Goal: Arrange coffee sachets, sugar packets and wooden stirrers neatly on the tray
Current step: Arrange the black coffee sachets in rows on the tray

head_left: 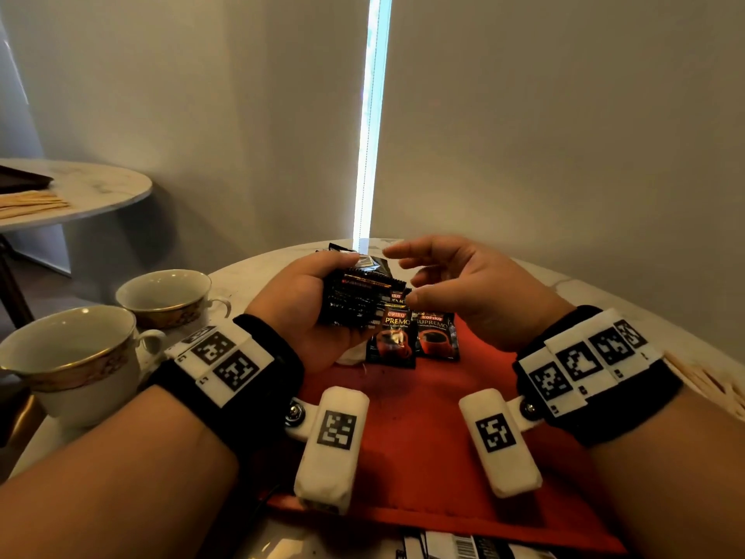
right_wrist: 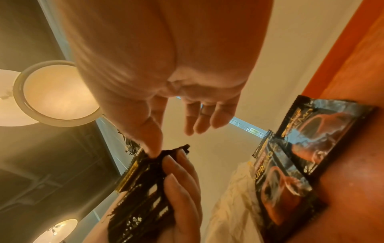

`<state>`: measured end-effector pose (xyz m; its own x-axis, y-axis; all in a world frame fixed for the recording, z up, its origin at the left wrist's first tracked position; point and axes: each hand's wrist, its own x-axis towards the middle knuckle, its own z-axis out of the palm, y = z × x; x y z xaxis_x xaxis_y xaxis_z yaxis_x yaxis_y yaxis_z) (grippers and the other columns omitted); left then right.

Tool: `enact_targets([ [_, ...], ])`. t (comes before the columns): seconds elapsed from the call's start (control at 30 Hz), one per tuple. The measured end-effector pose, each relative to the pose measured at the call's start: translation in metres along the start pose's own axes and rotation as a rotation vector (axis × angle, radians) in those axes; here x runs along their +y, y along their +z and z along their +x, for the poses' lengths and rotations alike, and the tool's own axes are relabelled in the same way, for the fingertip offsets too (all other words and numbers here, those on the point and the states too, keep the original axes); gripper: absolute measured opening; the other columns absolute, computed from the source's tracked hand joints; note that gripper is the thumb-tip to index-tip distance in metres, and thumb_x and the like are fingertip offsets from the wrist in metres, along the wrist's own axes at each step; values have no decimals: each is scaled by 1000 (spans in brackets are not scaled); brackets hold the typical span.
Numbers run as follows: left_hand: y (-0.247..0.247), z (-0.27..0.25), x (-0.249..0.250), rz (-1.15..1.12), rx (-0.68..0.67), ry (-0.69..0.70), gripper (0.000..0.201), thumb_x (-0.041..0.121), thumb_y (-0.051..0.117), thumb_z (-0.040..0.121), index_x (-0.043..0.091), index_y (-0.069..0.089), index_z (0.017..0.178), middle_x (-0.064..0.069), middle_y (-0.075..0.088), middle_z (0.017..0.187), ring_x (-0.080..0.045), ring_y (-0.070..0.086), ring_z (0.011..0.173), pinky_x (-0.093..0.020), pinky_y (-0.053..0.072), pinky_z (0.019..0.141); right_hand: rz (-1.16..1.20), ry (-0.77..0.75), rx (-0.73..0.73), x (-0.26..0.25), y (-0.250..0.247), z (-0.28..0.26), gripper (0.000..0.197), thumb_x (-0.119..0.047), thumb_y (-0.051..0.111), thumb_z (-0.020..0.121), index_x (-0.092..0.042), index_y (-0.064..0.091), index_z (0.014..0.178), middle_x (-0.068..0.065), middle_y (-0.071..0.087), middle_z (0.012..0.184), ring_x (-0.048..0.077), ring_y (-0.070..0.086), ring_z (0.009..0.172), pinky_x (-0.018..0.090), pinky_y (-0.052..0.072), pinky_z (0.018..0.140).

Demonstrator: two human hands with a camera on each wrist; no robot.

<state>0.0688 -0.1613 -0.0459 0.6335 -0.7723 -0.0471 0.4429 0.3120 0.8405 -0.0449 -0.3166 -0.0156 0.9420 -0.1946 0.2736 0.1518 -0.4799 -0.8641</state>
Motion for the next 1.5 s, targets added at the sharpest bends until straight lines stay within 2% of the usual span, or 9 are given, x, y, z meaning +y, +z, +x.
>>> enact_targets([
  [0.23,2,-2,1,6,15,-22,23,25,53,94,6,62,106,-16,70,90,-25,66,73,-37,50,76,-4,-74,-23,-1,3,-2,29,-26,85,67,-38,80,93,43,52,106,41,54,88,54,50,85],
  [0.3,2,-2,1,6,19,-31,24,25,54,94,7,62,107,-15,70,90,-24,66,72,-36,51,73,-27,-94,-4,-4,5,-4,28,-27,89,66,-36,81,91,38,54,110,47,53,95,59,49,89],
  [0.5,0,-1,-1,19,22,-67,26,30,53,95,8,63,107,-11,70,83,-22,68,68,-34,53,69,-63,-92,110,0,7,0,13,-19,86,73,-29,80,80,-5,73,105,13,69,103,50,53,98],
  [0.73,-2,0,5,-12,85,-58,28,28,62,91,7,56,110,-8,61,83,-19,60,67,-29,50,57,109,-134,449,8,-4,8,17,1,65,88,-15,66,82,0,68,73,11,66,65,26,51,56],
  [0.93,8,-11,4,46,-110,-23,53,14,60,90,-9,50,137,-30,58,114,-31,70,71,-38,59,57,249,-1,288,8,7,10,29,6,68,81,-18,70,66,9,69,71,27,68,71,44,57,72],
  [1.07,10,-11,3,108,-132,4,59,3,62,77,-12,51,134,-40,56,128,-53,62,110,-64,50,97,215,47,211,7,14,8,24,2,73,79,-18,73,65,12,70,74,30,67,74,50,56,77],
  [1.23,8,-7,2,193,-22,90,76,2,70,61,-8,48,132,-32,59,106,-47,64,93,-66,52,88,210,66,153,3,11,7,12,-8,77,74,-18,75,67,15,69,77,34,61,77,45,48,72],
  [1.37,9,-8,2,161,-19,107,69,-1,64,64,-10,48,130,-27,60,95,-41,67,76,-47,57,68,78,50,136,4,10,7,11,-12,80,78,-20,75,72,10,72,78,24,60,68,33,46,57],
  [1.5,7,-7,1,175,-10,105,69,0,66,66,-9,46,132,-31,59,103,-46,65,89,-59,55,81,37,45,129,-1,9,5,15,-3,74,84,-15,72,76,6,70,72,15,60,60,26,46,52],
])
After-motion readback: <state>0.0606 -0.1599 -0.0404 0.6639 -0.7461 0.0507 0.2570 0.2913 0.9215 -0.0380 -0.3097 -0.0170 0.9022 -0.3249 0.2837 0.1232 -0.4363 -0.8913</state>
